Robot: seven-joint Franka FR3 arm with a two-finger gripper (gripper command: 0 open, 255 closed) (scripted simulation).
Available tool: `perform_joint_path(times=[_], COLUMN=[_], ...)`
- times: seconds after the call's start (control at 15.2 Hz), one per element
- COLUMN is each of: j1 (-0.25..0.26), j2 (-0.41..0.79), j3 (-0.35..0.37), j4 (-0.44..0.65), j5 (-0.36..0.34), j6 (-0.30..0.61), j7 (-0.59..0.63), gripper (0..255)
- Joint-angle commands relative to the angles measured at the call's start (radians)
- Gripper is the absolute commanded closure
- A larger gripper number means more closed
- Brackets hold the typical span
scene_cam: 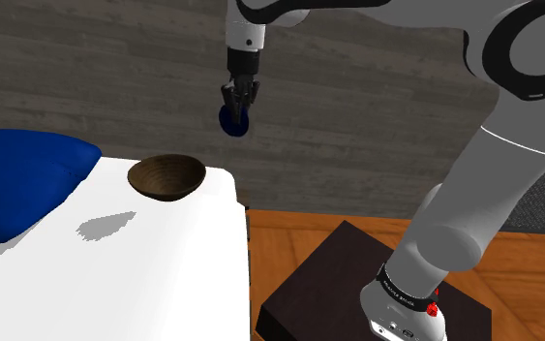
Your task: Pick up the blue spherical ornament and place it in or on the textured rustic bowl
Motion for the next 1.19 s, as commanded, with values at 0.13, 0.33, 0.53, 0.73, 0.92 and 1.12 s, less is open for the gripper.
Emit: perform_joint_path(times=[0.13,0.33,0.53,0.73,0.92,1.12], j1=[0.044,0.081,0.123,0.182,0.179,0.176], j2=[0.071,0.138,0.215,0.321,0.313,0.307], j3=[0.047,0.08,0.109,0.137,0.134,0.134], j4=[0.091,0.178,0.28,0.427,0.375,0.327], j5=[-0.01,-0.025,-0.047,-0.08,-0.077,-0.076], j6=[-0.023,-0.046,-0.076,-0.122,-0.078,-0.036], j7=[0.093,0.164,0.234,0.312,0.312,0.312], gripper=[255,255,255,255,255,255])
